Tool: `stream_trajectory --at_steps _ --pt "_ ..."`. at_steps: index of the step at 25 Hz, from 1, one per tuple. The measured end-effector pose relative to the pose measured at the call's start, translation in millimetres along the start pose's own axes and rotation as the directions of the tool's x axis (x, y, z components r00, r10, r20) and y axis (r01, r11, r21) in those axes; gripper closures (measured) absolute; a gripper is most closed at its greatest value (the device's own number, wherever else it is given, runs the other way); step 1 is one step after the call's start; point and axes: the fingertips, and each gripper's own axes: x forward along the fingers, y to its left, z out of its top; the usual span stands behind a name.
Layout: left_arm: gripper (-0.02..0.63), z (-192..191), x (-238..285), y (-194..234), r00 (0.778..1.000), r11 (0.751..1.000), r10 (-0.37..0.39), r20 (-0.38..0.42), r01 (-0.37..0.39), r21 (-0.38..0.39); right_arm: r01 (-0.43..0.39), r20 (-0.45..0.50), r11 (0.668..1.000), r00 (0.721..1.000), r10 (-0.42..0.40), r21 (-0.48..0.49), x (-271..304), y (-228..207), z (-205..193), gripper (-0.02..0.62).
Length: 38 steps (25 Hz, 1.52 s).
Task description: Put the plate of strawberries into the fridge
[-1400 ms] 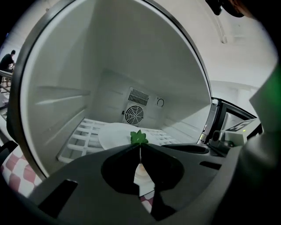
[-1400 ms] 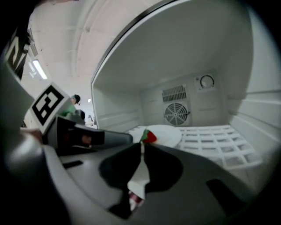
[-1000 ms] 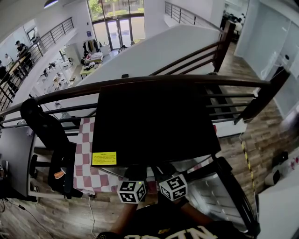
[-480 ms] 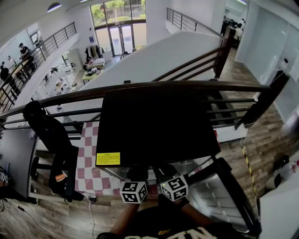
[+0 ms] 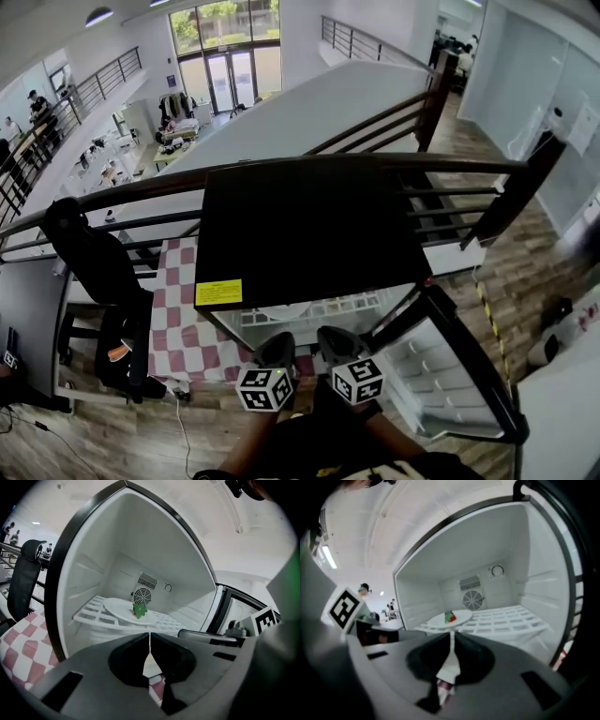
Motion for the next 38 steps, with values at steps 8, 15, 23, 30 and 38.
stream_trajectory --at_steps 8,15,23,30,38 --pt "0.577 -18 -52 -18 0.999 0.997 -0.034 -0.003 0.034 0.064 0.064 0.072 0.997 0.995 -0.067 0.041 -49 28 -13 0.555" --pt "0.577 10 -94 -38 0.992 0.983 -0.063 0.109 0.043 0.179 0.077 0.165 0.997 0.984 -0.071 -0.031 -78 66 9 0.573" --pt "0.577 20 -119 -47 0.978 0.979 -0.083 0.189 0.045 0.2 0.084 0.19 0.991 0.98 -0.063 -0.107 -92 92 13 0.574" --pt "0.577 18 -115 -45 0.977 0.984 -0.086 0.198 0.052 0.168 0.08 0.155 0.991 0.986 -0.063 -0.108 -92 94 5 0.574" --pt "0.577 16 -100 -44 0.979 0.987 -0.087 0.186 0.058 0.153 0.053 0.119 0.993 0.992 -0.039 -0.11 -83 94 -1 0.574"
